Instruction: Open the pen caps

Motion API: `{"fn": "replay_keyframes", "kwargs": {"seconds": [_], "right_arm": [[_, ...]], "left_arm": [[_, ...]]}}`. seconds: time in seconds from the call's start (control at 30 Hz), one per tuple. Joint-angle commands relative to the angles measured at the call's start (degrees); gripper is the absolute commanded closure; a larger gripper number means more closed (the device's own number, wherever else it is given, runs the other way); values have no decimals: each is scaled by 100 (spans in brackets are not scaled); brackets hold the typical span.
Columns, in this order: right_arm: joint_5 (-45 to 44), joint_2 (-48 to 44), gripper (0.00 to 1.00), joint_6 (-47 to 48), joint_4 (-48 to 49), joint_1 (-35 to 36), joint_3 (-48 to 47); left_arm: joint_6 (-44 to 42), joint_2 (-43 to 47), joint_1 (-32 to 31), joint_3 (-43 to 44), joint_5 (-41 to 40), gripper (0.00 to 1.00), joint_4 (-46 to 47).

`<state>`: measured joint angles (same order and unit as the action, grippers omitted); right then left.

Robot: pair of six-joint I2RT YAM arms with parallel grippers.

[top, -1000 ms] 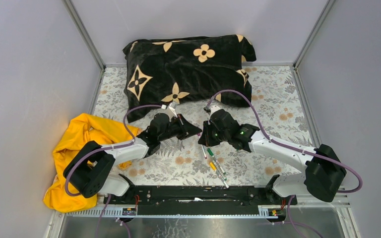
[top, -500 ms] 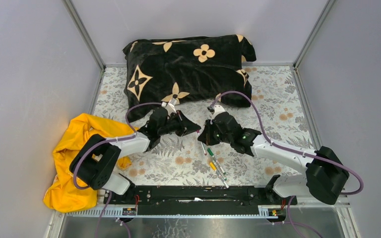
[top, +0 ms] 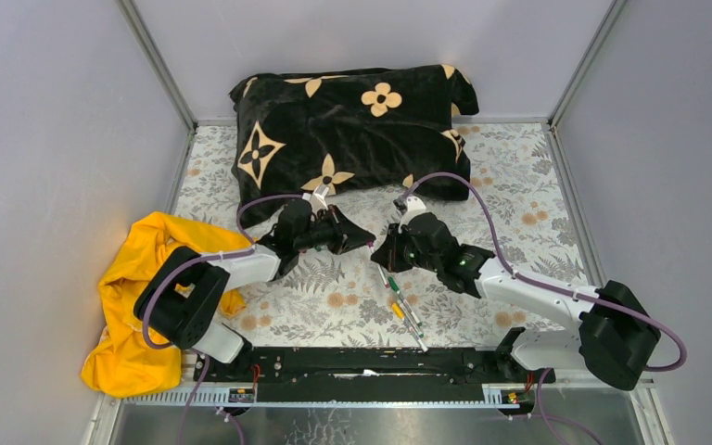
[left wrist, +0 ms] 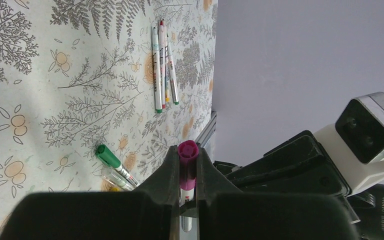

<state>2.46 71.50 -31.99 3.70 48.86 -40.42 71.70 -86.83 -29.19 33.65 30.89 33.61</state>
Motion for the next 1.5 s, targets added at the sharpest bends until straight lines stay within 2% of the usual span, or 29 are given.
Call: {"fn": "replay_keyframes", "kwargs": {"seconds": [0.0,0.23,0.67,0.77,0.87,1.03,1.3,1.47], "right_arm": [[569,-279,100,26,-663,88,222],[585,-350,100,34,-677,86,305],[537,-389,100,45,-727,95,352],[294,-429,100,167,-1072,100,55],[-152,-490,100,230,-1480,92,-154],[-1169,-227,100,271,-2078,74,-497],[-1669,298,100,430,-2272,-224,-659],[-1619,394,100,572,-2291,-521,-690]], "left_arm": [[223,-85,496,76,-954,100,513],[445,-62,691,155,-841,100,605],[146,-43,792,563,-747,100,109],[-443,179,801,737,-1029,100,-800],[-1300,488,801,1017,-1678,100,-2350],[-2047,552,802,1254,-2770,100,-3918],[-2437,459,801,1156,-4032,100,-4719],[-2613,219,801,1248,-4305,100,-4990]]}}
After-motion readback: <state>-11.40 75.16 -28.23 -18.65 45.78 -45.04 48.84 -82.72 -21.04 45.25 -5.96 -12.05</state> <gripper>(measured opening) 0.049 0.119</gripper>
